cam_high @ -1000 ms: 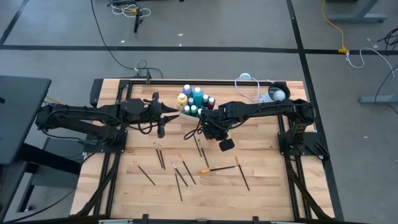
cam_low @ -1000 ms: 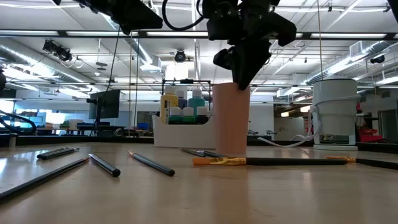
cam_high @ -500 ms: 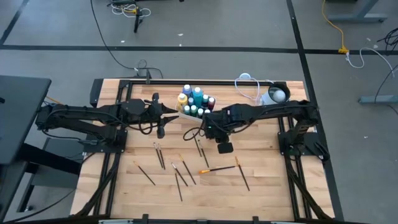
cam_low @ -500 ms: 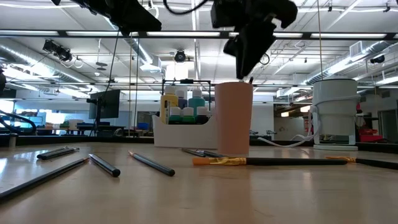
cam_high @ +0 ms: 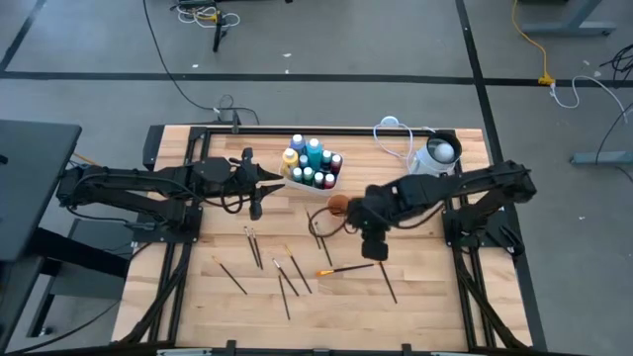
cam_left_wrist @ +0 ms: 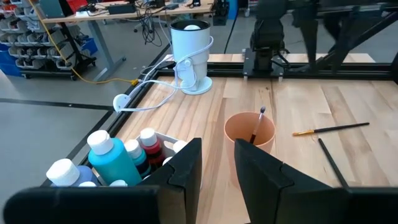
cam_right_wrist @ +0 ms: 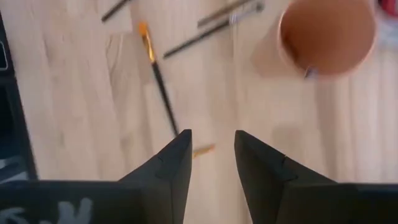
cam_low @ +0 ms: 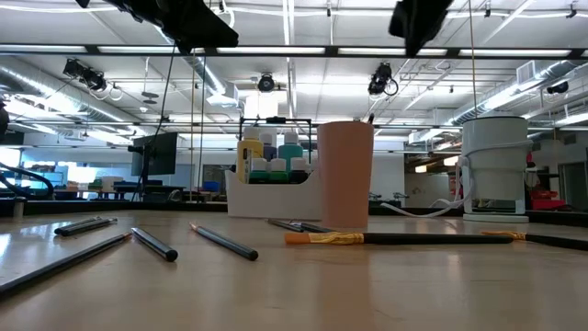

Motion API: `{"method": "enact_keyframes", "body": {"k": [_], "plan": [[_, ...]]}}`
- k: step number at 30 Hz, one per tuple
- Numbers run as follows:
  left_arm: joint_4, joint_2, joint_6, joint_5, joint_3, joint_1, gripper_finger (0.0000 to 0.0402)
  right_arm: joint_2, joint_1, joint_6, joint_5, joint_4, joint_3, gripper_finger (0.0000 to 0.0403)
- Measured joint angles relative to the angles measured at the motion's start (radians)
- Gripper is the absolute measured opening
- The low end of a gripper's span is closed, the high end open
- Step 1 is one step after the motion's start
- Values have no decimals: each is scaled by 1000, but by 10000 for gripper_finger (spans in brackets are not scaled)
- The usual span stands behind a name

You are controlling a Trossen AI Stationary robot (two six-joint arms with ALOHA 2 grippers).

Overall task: Pick & Place Paint Supplies
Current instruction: Put the black paint brush into the orange cup

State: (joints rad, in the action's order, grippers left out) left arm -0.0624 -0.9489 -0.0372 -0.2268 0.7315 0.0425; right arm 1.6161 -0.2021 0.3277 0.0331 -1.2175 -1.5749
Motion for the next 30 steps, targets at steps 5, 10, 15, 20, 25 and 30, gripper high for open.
{"method": "enact_keyframes", "body": {"k": [5,10,15,20,25,30], "plan": [[0,0,0,0,0,0,103,0,-60,92,-19,-66,0,126],[0,0,0,0,0,0,103,-26,-95,110,35,-67,10,126],[1,0,-1,0,0,0,103,-142,-101,126,45,68,202,125],[2,0,-5,0,0,0,103,-302,-49,217,-78,346,486,125],[16,0,-7,-3,0,0,103,-354,-40,213,-150,471,652,125],[43,0,-7,-21,0,0,103,-322,-45,281,-138,491,726,125]]}}
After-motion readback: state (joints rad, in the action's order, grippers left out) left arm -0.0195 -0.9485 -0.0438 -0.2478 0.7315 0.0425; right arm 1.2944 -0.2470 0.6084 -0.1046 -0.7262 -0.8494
